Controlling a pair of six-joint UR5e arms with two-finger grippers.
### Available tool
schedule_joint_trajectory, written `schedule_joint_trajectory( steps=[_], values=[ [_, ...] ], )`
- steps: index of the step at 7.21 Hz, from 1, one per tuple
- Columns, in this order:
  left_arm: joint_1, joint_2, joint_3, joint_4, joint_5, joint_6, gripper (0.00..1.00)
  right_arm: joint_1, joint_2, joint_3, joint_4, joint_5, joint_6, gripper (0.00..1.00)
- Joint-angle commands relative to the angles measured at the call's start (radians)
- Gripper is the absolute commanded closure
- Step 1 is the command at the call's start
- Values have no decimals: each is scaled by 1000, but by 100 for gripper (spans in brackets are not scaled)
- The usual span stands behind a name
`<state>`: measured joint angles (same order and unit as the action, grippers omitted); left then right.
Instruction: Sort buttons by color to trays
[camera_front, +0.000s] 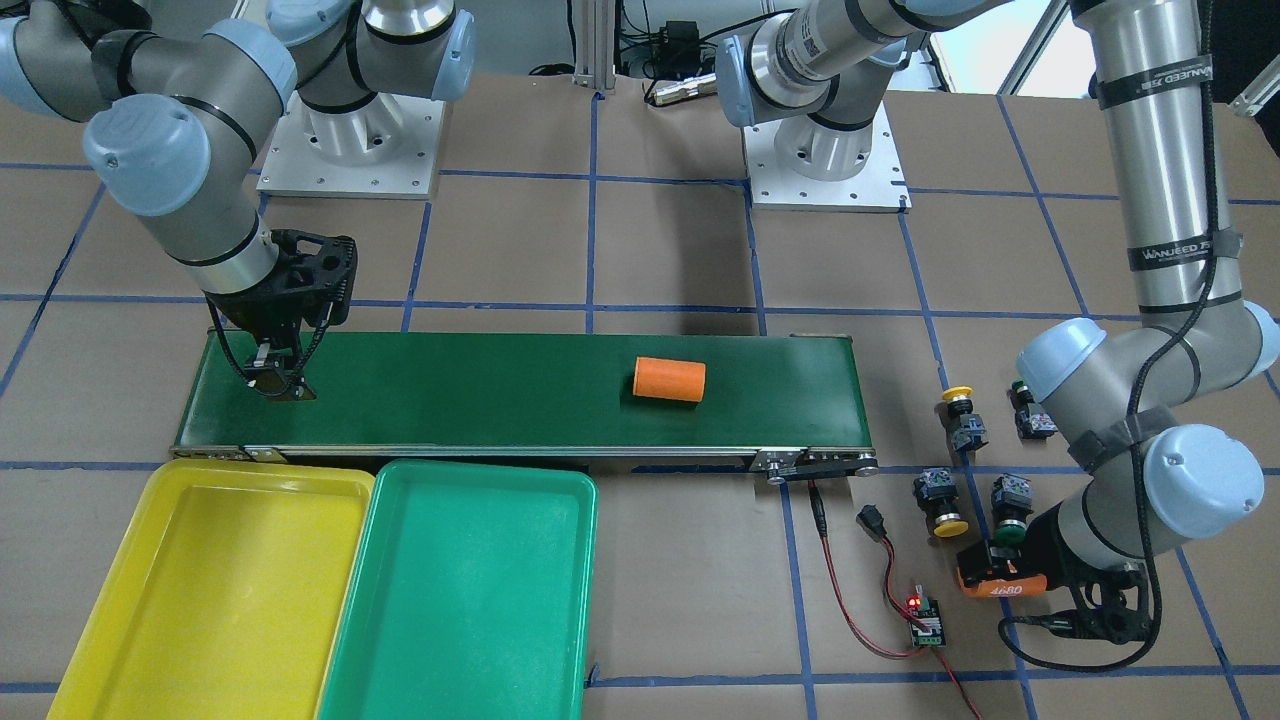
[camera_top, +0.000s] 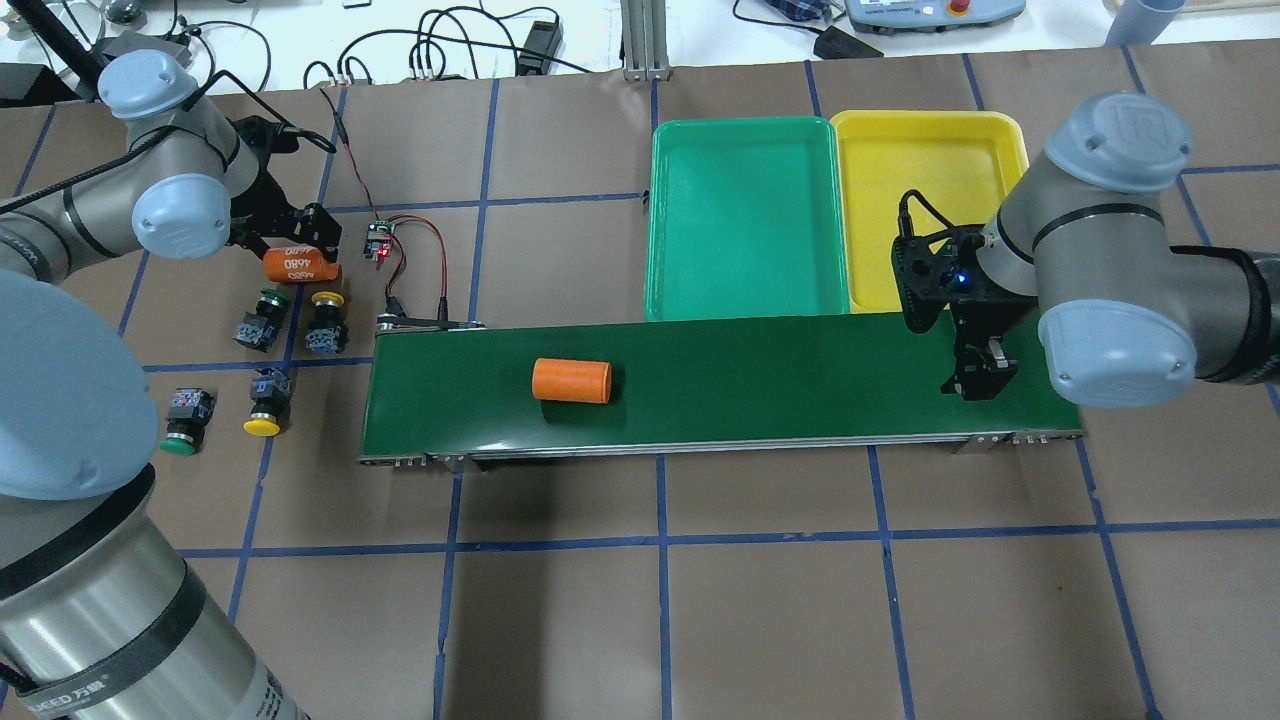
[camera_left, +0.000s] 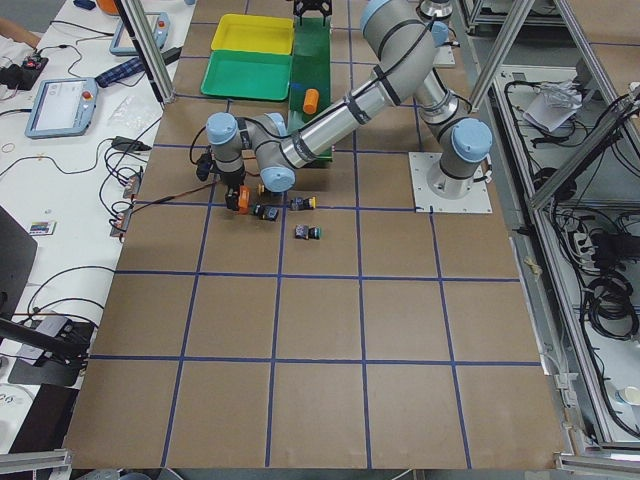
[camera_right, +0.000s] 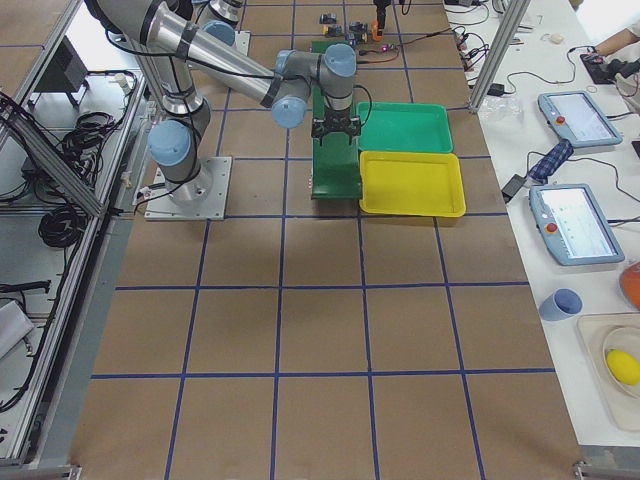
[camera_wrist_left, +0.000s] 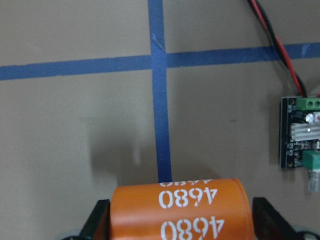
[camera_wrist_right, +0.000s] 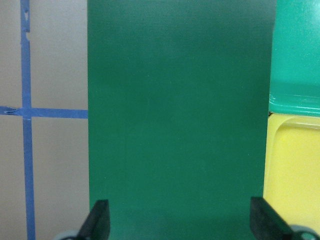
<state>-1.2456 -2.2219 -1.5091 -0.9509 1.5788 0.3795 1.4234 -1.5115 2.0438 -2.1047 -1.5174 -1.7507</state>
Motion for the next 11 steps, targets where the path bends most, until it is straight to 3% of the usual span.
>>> schedule_joint_trajectory(
  steps=[1, 2, 3, 5, 7, 9, 10, 11],
  values=[
    [2, -5, 3, -28, 0, 2, 0, 0, -4, -1, 0, -1, 0, 0],
    [2, -4, 4, -32, 6, 1, 43, 0, -9, -14, -1, -1, -1, 0],
    [0, 5, 6, -64, 3, 1, 99, 2, -9, -28, -1, -3, -12, 0],
    [-6, 65, 7, -129, 4, 1, 100, 0, -1, -98, -41, -20, -3, 0],
    [-24, 237, -11, -291, -2, 2, 100, 2, 40, -128, -72, -21, -13, 0],
    [-84, 391, -107, -377, -8, -66, 100, 2, 130, -134, -89, -15, -6, 0],
    [-124, 440, -190, -381, -14, -108, 100, -7, 231, -178, -169, -42, -19, 0],
    [-156, 476, -277, -359, -13, -154, 100, 0, 255, -216, -216, -96, -19, 0]
  ],
)
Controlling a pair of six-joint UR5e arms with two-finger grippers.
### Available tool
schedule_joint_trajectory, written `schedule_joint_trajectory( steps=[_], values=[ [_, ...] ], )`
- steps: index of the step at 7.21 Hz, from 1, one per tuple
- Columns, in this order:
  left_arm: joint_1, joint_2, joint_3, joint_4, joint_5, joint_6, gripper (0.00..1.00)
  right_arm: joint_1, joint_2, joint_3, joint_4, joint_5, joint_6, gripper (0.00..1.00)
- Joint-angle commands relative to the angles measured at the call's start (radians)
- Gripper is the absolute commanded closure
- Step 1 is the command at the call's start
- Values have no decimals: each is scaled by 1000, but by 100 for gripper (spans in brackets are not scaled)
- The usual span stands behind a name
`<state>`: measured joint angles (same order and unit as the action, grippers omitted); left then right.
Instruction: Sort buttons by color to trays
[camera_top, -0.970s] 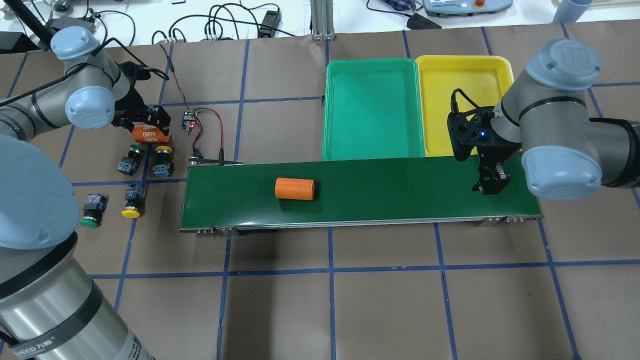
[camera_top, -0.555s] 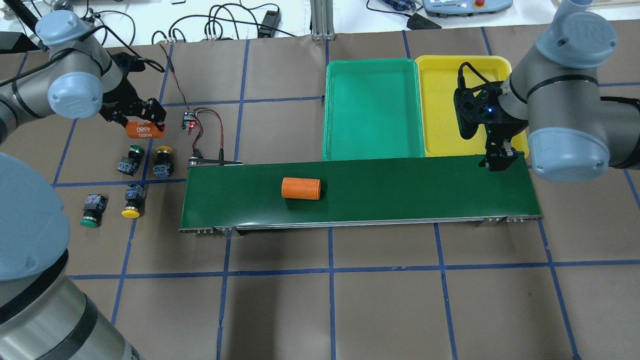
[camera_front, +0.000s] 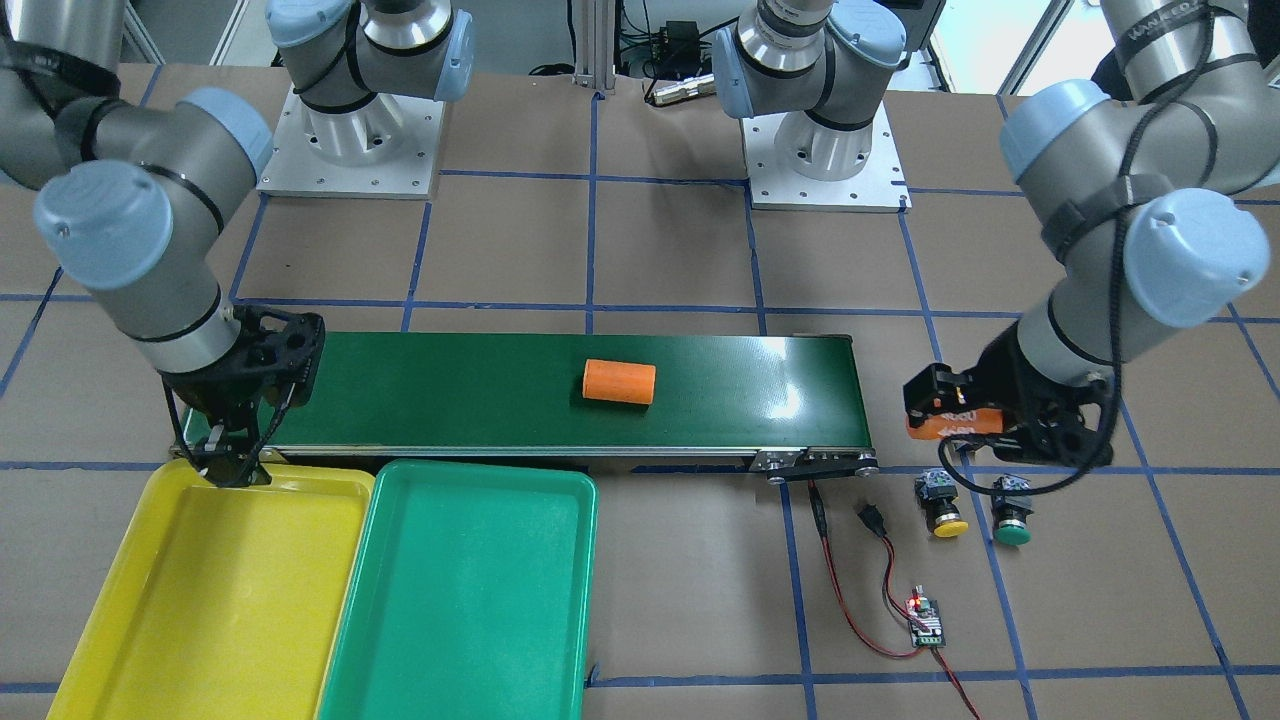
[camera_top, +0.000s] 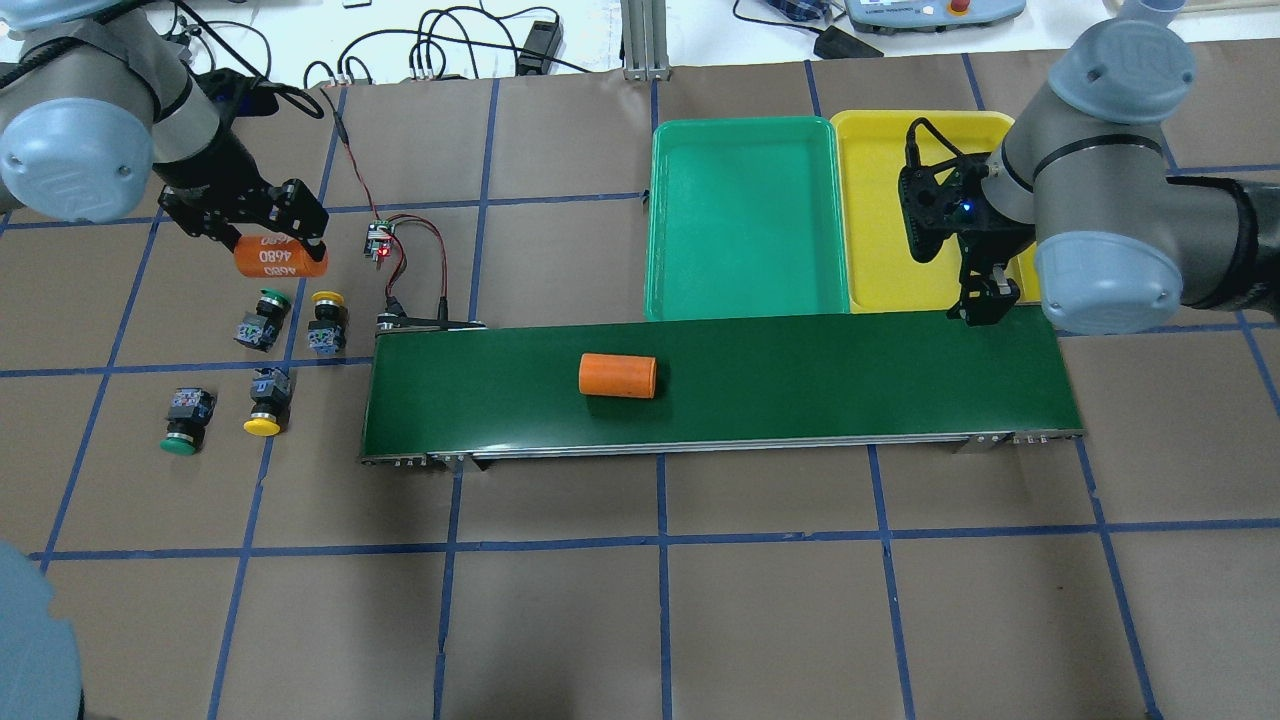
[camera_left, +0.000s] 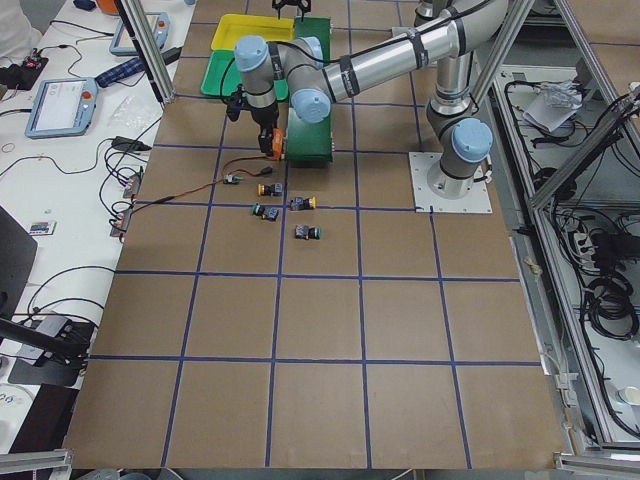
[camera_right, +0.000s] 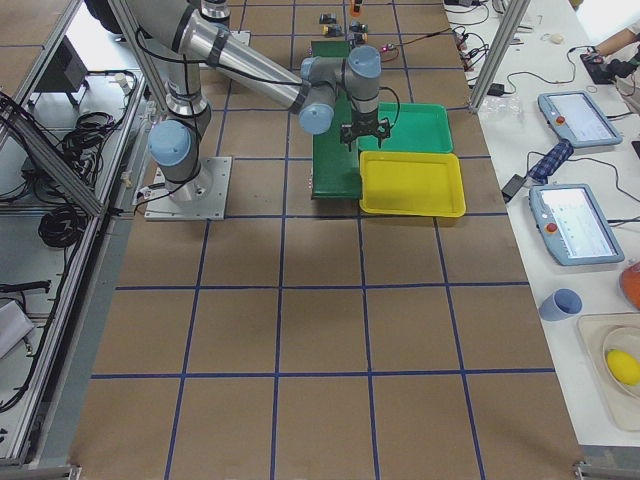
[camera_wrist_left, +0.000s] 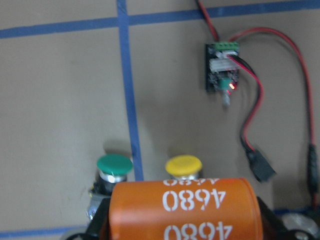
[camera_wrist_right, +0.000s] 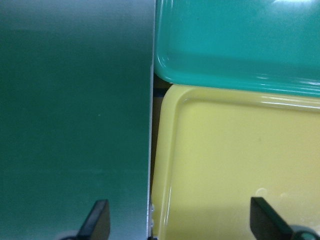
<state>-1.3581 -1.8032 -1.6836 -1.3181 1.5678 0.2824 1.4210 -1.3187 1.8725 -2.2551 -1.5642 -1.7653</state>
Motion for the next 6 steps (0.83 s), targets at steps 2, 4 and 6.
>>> schedule_joint_trajectory(
  steps=[2, 4, 6],
  values=[
    [-103, 88, -197, 72, -9, -109, 100, 31, -33, -169, 249, -92, -8, 0],
    [-125, 48, -211, 100, -11, -118, 100, 79, 45, -216, 646, 117, 0, 0],
    [-142, 38, -232, 187, -11, -106, 100, 119, 9, -297, 508, 43, 51, 0]
  ],
)
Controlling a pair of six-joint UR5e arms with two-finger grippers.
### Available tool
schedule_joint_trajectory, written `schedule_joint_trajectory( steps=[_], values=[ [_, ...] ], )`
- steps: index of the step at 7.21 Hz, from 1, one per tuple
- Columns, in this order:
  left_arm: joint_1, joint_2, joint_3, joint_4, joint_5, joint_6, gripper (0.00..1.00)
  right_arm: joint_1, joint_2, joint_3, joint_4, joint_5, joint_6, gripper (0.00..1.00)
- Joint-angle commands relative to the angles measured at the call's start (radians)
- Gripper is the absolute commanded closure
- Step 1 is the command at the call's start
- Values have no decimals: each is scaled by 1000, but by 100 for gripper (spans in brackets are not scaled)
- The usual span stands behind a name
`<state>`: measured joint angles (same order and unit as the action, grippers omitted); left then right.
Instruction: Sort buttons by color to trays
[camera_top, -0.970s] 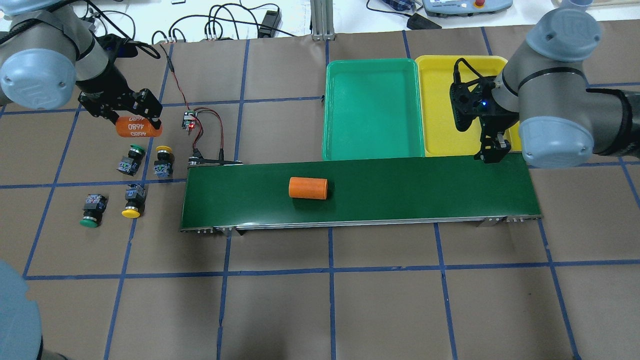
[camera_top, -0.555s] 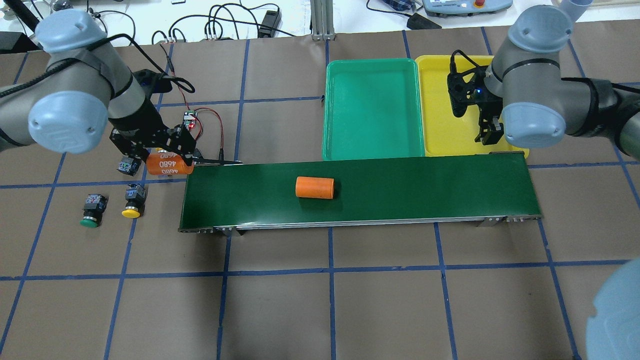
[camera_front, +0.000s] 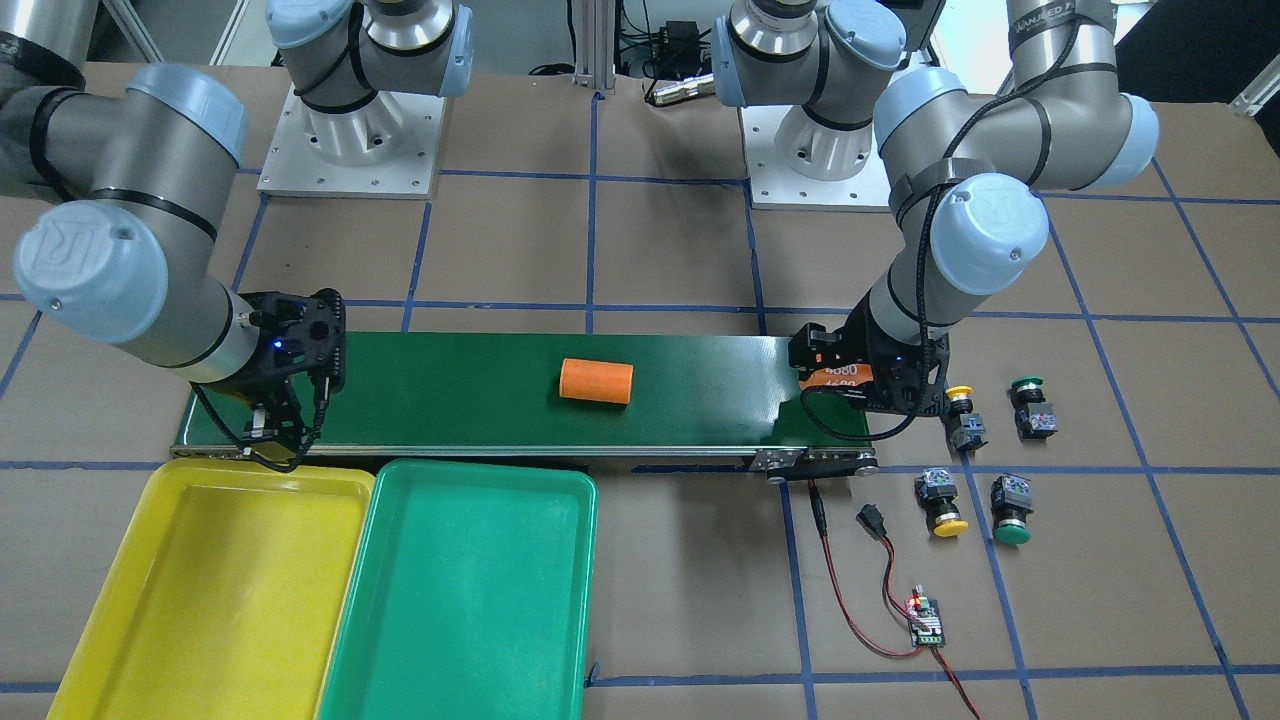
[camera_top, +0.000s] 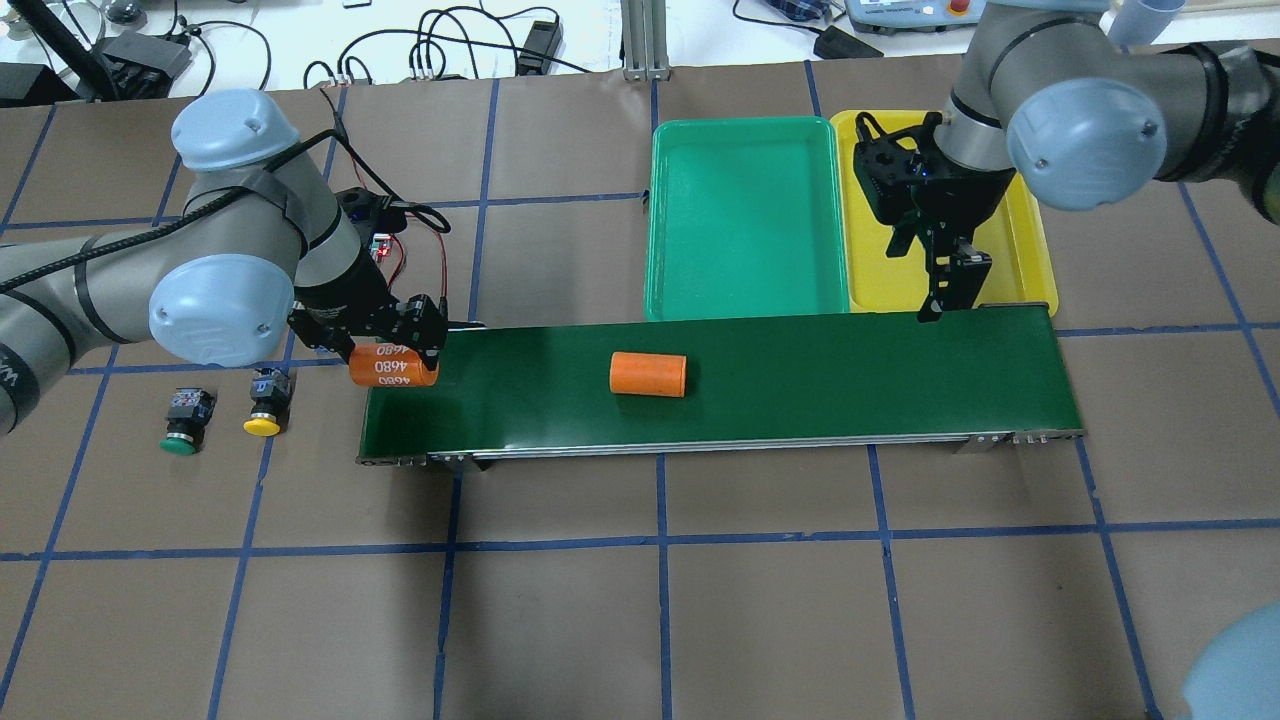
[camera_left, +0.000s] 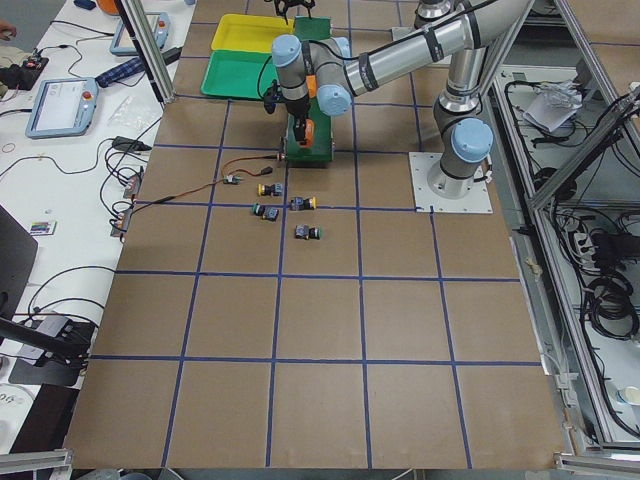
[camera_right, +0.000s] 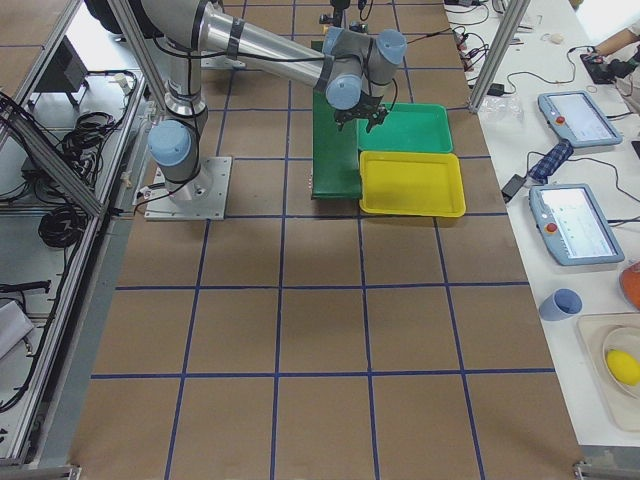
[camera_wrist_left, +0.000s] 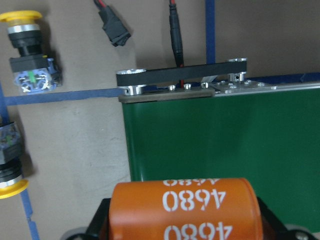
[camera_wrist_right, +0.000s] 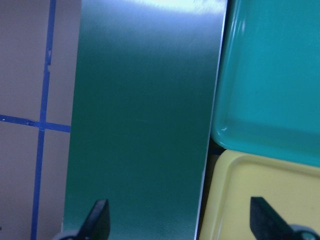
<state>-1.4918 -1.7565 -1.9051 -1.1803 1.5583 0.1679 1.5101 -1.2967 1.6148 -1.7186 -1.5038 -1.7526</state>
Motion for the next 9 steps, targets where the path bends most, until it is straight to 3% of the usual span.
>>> schedule_joint_trajectory(
  steps=[1, 2, 5, 6, 7, 8, 9],
  values=[
    [-10, -14, -14, 48, -1, 12, 74, 38, -16, -35, -9, -42, 56, 0],
    [-16, -17, -20, 41, -4, 15, 1, 38, -32, -36, 10, -48, 82, 0],
    [-19, 44, -11, 21, -40, 2, 0, 36, -10, -24, 14, -53, 122, 0],
    [-9, 57, 32, -45, -44, 13, 0, 36, -19, -15, 17, -105, 131, 0],
    [-10, 80, 110, -130, -40, 13, 0, 36, -16, 9, 17, -93, 111, 0],
    [4, 83, 192, -174, -15, 18, 0, 38, -12, 29, -10, -93, 111, 0],
    [49, 63, 214, -174, 56, 16, 0, 35, 8, 37, -86, -96, 110, 0]
  ],
)
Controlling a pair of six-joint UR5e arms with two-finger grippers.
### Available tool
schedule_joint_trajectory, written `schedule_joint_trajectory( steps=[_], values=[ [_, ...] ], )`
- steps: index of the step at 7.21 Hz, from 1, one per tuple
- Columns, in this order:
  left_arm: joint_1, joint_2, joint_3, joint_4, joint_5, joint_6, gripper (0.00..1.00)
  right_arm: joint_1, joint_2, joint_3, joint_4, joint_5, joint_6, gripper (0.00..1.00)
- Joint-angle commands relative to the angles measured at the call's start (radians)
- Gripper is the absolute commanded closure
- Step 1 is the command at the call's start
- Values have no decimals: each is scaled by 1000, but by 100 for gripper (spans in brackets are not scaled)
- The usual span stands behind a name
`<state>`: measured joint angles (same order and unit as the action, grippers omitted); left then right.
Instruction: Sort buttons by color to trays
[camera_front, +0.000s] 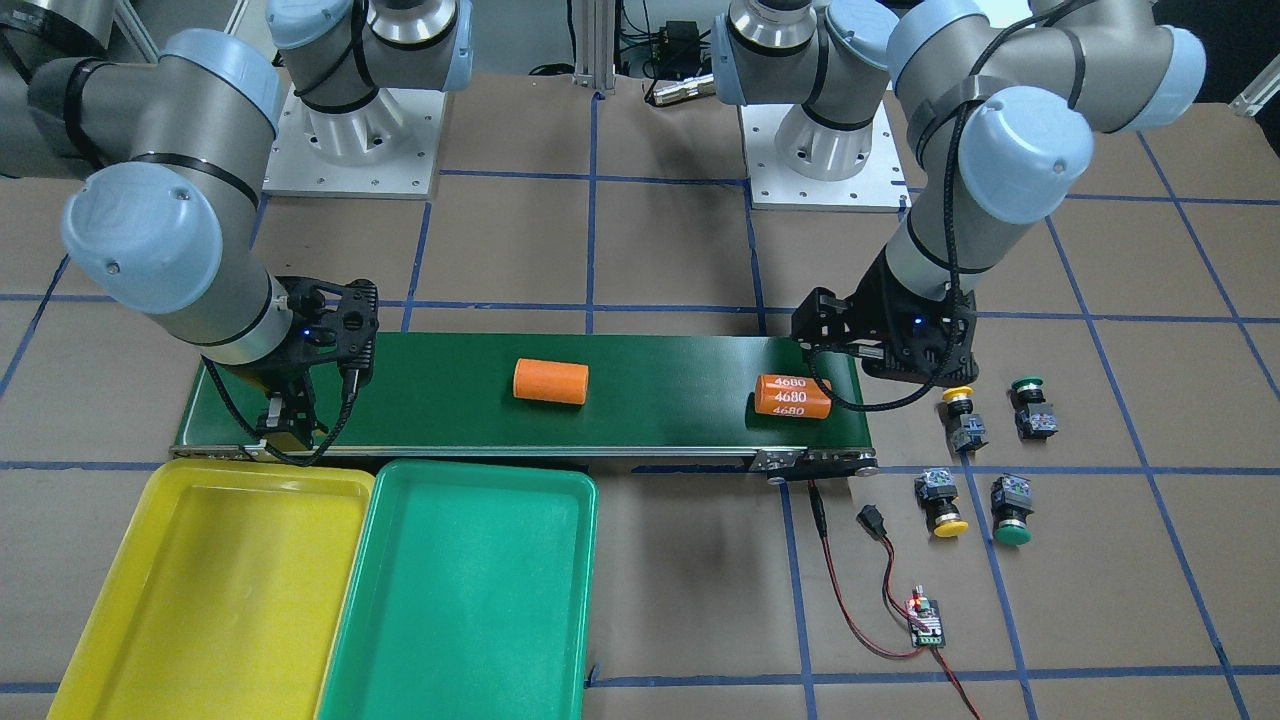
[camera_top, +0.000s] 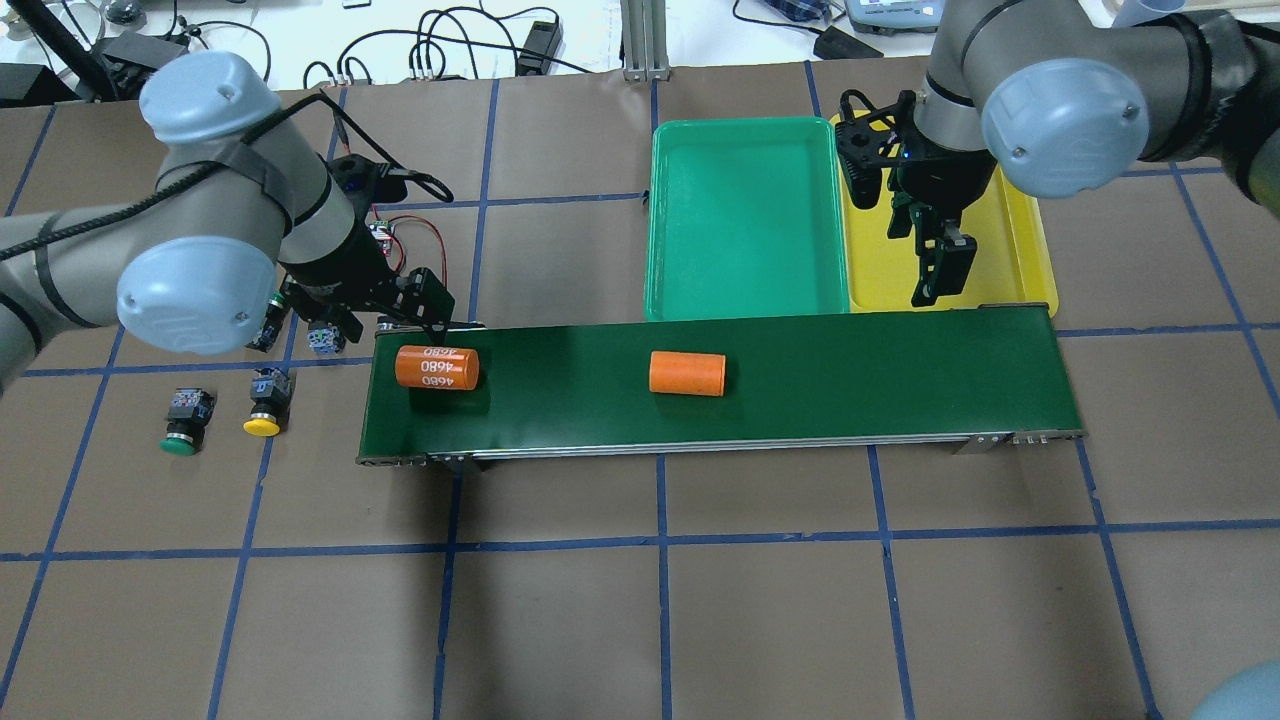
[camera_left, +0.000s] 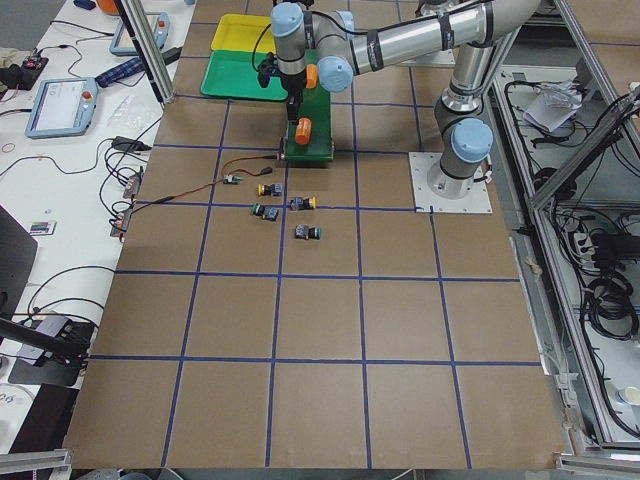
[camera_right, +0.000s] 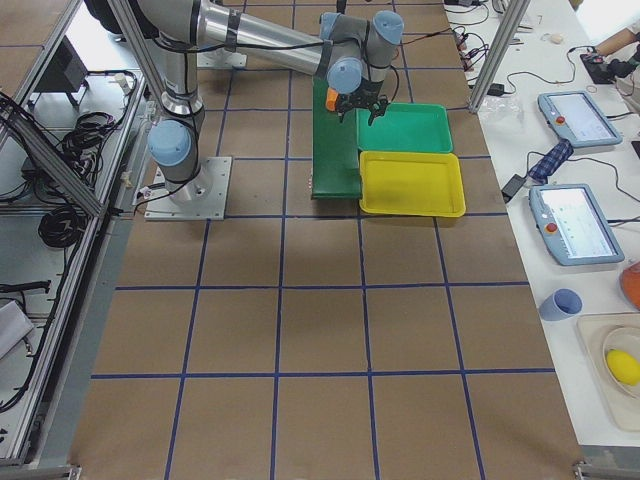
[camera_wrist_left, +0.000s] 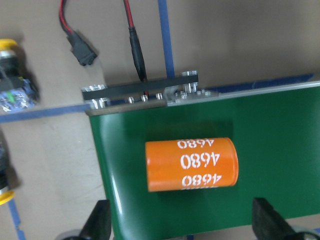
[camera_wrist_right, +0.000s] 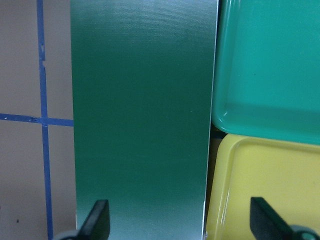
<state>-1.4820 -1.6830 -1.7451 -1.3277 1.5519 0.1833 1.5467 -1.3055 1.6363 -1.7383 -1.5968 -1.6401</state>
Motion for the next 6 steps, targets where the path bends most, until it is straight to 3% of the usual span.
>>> schedule_joint_trajectory(
  steps=[1, 3, 5, 6],
  values=[
    [122, -33, 53, -13, 65, 4, 0, -3, 55, 14, -82, -11, 0, 0],
    [204, -114, 68, 48, 56, 126, 0, 3, 49, 40, -84, 1, 9, 0],
    [206, -211, 53, 159, 54, 154, 0, 7, 7, 228, -290, -17, 11, 0],
    [210, -243, 52, 185, 53, 147, 0, 7, -137, 302, -312, -20, 0, 0]
  ],
)
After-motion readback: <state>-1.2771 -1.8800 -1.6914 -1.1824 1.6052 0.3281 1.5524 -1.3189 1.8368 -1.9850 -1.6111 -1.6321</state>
